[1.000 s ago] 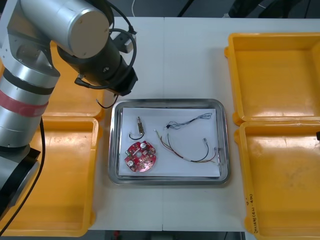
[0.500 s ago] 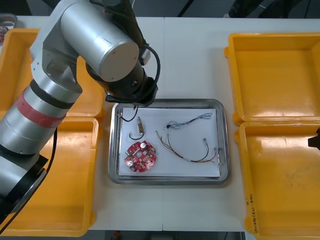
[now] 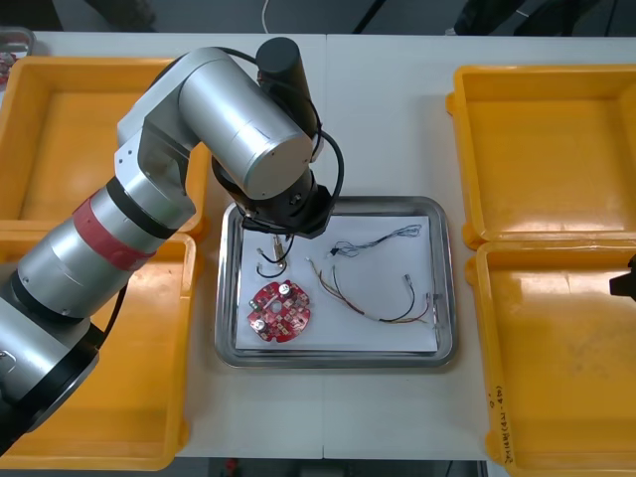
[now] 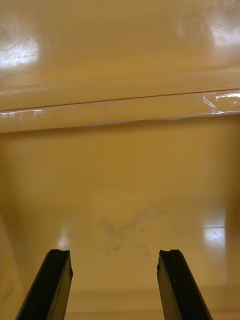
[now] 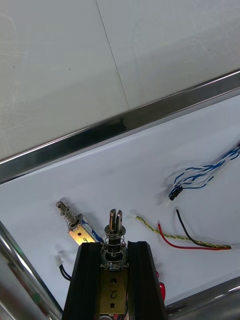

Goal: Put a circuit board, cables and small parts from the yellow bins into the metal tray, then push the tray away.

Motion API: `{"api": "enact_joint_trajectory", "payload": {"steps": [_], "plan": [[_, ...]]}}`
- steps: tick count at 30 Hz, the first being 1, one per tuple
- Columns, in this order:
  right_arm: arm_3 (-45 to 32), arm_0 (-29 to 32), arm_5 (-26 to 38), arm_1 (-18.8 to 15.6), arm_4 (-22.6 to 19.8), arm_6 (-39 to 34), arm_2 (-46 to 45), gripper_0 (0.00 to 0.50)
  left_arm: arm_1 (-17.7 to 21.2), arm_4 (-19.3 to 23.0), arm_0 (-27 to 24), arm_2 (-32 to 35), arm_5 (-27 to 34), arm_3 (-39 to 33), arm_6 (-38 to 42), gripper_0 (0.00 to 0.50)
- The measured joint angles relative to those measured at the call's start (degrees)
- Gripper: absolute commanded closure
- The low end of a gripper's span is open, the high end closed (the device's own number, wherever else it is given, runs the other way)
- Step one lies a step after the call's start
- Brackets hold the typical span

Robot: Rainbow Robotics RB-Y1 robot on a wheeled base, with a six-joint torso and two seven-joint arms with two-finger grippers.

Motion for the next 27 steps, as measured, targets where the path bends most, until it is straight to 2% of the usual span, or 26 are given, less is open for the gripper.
{"api": "enact_joint_trajectory", "payload": {"steps": [12,17,27], "plan": [[0.01,0.0,0.0,-4.29,-5.09,-0.21,0.02,0.0,-0.09,-0.17,-0.01,-4.64,-6.41,5.54,0.08,0.499],[0.01,0.0,0.0,-6.48,-9.01,-5.73,0.02,0.0,-0.1,-0.62,0.0,-5.72,-8.47,6.43,0.09,0.499],[0.01,0.0,0.0,-9.27,-9.44,-6.9,0.01,0.0,-0.1,-1.12,0.02,-6.34,-8.83,6.43,0.11,0.498]]}}
